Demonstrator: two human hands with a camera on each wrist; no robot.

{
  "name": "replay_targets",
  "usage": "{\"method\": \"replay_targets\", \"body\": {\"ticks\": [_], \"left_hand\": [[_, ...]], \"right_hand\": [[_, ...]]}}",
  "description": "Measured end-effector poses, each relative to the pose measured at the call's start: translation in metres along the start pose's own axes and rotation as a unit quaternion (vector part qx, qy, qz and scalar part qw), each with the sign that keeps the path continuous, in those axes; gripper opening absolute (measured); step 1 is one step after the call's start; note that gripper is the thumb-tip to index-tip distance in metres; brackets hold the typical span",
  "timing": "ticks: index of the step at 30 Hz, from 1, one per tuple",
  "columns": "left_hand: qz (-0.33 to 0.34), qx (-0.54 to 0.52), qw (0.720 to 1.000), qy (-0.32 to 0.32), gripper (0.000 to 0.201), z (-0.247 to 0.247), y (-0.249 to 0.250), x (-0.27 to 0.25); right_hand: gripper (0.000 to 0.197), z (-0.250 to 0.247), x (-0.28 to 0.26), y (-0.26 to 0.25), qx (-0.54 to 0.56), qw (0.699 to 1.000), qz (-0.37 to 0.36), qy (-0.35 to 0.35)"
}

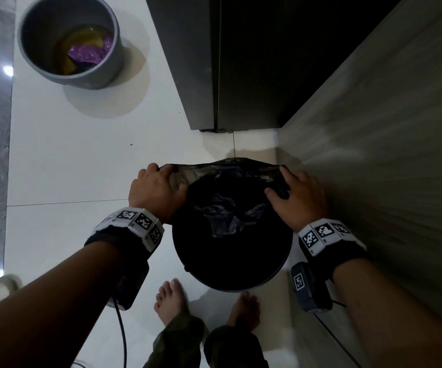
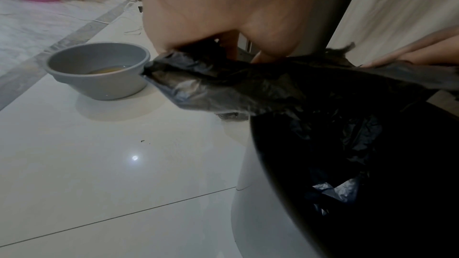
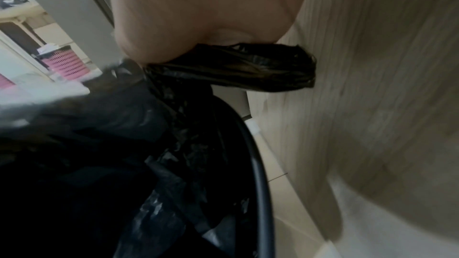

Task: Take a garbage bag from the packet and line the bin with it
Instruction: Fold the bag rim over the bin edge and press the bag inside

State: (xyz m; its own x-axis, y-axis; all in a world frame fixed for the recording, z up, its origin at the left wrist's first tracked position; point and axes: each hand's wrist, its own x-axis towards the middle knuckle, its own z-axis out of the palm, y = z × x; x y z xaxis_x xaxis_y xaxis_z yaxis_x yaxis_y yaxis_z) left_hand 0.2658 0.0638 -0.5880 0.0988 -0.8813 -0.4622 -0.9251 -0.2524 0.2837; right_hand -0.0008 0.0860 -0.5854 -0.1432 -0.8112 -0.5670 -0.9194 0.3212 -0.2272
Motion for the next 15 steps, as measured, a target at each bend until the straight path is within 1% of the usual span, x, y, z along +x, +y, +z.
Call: {"method": "replay_targets", "body": {"ticks": [3, 5, 8, 11, 13, 15], "left_hand": [[-0.02, -0.008, 1.0, -0.008, 0.044, -0.002, 0.003, 0.008], [-0.031, 0.002, 0.999, -0.025, 0.043, -0.003, 0.005, 0.011], [-0.047, 0.021, 0.995, -0.089, 0.049, -0.003, 0.006, 0.013], [-0.069, 0.016, 0.983, -0.171, 0.061, 0.001, 0.0, 0.014], [-0.074, 0.006, 0.975, -0.21, 0.059, 0.006, -0.006, 0.016], [-0.072, 0.017, 0.968, -0.241, 0.058, 0.009, -0.012, 0.015]], "right_hand": [[0.065, -0.002, 0.01, 0.003, 0.012, 1.0, 0.007, 0.0], [0.062, -0.002, 0.013, 0.004, 0.021, 1.0, 0.013, -0.006], [0.052, 0.0, 0.014, 0.008, 0.055, 0.998, 0.031, -0.031], [0.06, 0.007, 0.014, 0.012, 0.134, 0.986, 0.062, -0.08], [0.058, 0.011, 0.013, 0.013, 0.167, 0.978, 0.078, -0.097], [0.052, 0.013, 0.011, 0.016, 0.189, 0.972, 0.085, -0.11]]}}
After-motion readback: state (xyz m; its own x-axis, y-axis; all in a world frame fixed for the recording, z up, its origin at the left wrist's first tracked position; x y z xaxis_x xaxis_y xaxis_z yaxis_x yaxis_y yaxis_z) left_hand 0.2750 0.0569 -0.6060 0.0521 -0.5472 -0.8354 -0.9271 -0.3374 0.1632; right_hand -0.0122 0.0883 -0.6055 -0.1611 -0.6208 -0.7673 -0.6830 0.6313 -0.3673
